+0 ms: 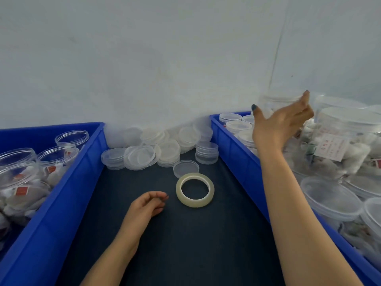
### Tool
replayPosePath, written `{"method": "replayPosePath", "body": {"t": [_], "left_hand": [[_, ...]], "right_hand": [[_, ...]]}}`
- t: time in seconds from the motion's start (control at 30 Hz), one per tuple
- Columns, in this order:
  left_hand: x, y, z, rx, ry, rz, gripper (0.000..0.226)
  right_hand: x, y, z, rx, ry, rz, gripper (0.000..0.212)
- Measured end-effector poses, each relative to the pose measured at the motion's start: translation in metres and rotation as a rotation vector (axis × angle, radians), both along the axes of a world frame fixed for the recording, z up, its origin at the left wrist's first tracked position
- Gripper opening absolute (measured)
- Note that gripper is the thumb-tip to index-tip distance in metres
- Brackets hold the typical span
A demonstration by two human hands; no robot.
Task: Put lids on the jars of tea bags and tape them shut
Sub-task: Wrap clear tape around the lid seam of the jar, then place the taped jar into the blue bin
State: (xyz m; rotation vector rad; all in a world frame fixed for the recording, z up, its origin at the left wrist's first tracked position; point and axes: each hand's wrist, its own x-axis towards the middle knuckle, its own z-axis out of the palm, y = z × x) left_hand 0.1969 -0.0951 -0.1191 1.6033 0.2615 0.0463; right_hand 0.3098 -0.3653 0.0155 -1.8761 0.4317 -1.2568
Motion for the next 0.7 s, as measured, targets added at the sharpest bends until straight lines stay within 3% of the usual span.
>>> {"method": "replayPosePath", "body": {"t": [0.1, 0.3, 0.37, 0.47, 0.6, 0.7], "left_hand": [[0.0, 0.0, 0.0, 0.009, -0.001, -0.01, 0.023], [-0.001, 0.0, 0.001, 0.018, 0.008, -0.008, 0.025], [-0.001, -0.001, 0.001, 0.031, 0.005, -0.012, 0.025], [-0.002, -0.001, 0.002, 0.049, 0.007, -0.018, 0.025], [-0.002, -0.002, 0.002, 0.091, 0.013, -0.016, 0.025], [-0.004, -0.004, 0.007, 0.099, -0.014, 0.032, 0.022]], "right_hand": [[0.016, -0.001, -0.01, -0.049, 0.111, -0.116, 0.102], [0.025, 0.0, -0.006, 0.015, 0.115, -0.32, 0.091], [0.026, 0.0, -0.005, -0.055, 0.138, -0.4, 0.072], [0.021, 0.004, -0.007, -0.172, 0.16, -0.415, 0.073], [0.001, 0.035, -0.018, -0.365, 0.047, -0.233, 0.08], [-0.034, 0.086, -0.041, -0.538, 0.031, 0.257, 0.07]]}}
